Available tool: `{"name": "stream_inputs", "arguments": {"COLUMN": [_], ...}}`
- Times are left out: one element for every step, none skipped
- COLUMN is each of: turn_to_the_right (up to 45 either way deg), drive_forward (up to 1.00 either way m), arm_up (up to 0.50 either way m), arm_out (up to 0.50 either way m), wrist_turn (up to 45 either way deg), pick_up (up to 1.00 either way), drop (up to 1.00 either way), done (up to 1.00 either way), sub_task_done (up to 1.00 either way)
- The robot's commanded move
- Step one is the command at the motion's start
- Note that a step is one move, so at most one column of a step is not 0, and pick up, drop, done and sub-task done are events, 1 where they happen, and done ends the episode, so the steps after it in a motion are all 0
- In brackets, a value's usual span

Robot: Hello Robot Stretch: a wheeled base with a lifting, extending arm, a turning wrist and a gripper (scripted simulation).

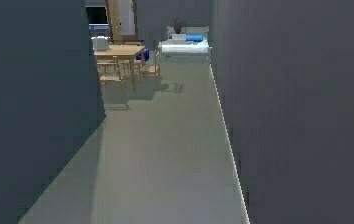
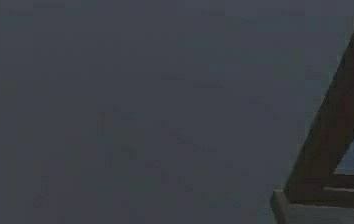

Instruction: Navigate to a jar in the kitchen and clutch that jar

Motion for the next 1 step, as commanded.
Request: {"name": "stream_inputs", "arguments": {"turn_to_the_right": [0.0], "drive_forward": [1.00], "arm_up": [0.00], "arm_out": [0.00], "wrist_turn": [0.0], "pick_up": [0.00], "drop": [0.00], "done": [0.00], "sub_task_done": [0.00]}}
